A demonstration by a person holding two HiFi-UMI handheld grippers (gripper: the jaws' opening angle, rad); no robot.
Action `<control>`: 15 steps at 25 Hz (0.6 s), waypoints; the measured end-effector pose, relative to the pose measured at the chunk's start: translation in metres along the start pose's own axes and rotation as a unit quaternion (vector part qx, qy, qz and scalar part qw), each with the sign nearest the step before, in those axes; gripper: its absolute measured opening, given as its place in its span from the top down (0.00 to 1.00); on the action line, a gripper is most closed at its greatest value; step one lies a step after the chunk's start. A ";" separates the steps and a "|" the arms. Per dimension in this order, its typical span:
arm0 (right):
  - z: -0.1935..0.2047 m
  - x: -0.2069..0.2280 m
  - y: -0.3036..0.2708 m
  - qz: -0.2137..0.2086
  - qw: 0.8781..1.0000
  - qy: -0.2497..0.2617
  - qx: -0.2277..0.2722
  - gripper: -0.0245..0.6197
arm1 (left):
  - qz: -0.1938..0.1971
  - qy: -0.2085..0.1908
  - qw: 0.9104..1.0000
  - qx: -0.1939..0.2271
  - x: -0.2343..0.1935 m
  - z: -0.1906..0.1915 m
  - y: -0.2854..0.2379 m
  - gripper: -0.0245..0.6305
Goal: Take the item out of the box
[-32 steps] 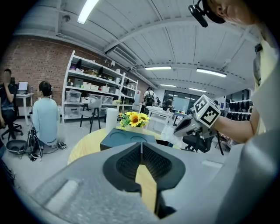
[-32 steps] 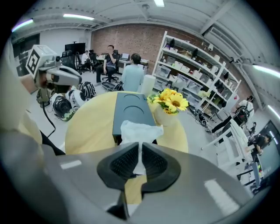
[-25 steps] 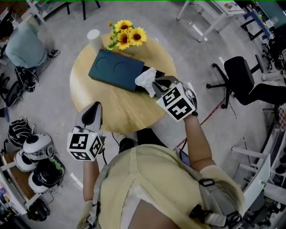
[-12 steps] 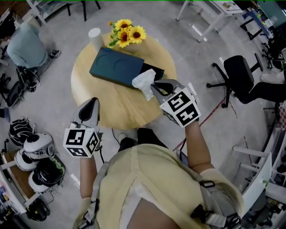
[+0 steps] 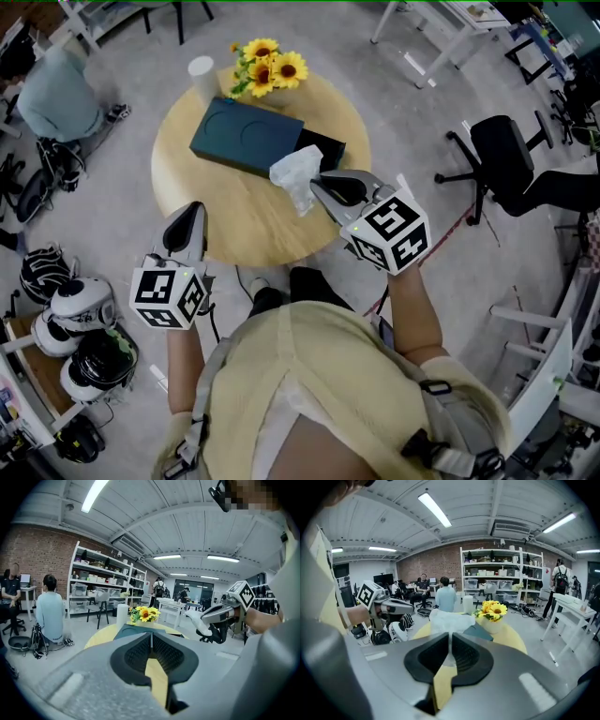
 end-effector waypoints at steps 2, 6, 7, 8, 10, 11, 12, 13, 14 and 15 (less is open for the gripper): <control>-0.001 -0.001 0.001 -0.004 1.000 -0.005 0.009 0.92 | 0.000 -0.001 1.000 0.000 0.000 0.000 0.000 0.95; -0.007 -0.001 0.006 -0.016 0.999 -0.017 0.027 0.92 | -0.002 -0.001 1.000 0.000 0.001 0.000 0.002 0.95; -0.009 -0.002 0.008 -0.018 0.999 -0.019 0.032 0.92 | -0.003 -0.002 1.000 0.001 0.002 -0.001 0.004 0.95; -0.011 -0.002 0.010 -0.019 0.999 -0.019 0.036 0.92 | -0.005 -0.003 1.000 0.003 0.002 -0.002 0.005 0.95; -0.015 -0.003 0.013 -0.021 0.999 -0.020 0.043 0.92 | -0.009 -0.005 1.000 0.006 0.001 -0.005 0.008 0.95; -0.015 -0.003 0.014 -0.023 0.998 -0.021 0.046 0.92 | -0.011 -0.006 1.000 0.008 0.001 -0.006 0.009 0.95; -0.016 -0.003 0.014 -0.024 0.998 -0.022 0.048 0.92 | -0.014 -0.007 1.000 0.010 0.000 -0.008 0.010 0.95; -0.016 -0.003 0.014 -0.025 0.998 -0.023 0.049 0.92 | -0.016 -0.008 1.000 0.012 -0.001 -0.009 0.011 0.95; -0.016 -0.004 0.014 -0.026 0.998 -0.024 0.049 0.92 | -0.018 -0.008 1.000 0.013 -0.001 -0.010 0.012 0.95; -0.015 -0.004 0.014 -0.026 0.998 -0.024 0.048 0.92 | -0.019 -0.009 1.000 0.014 -0.001 -0.011 0.012 0.95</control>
Point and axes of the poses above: the fingertips, and each gripper's own axes: y backward along the fingers, x to its right, z out of its underside, the point moved 7 cm from there along y, backward along the fingers, and after that the axes turned 11 degrees about z, right-handed, at the moved point
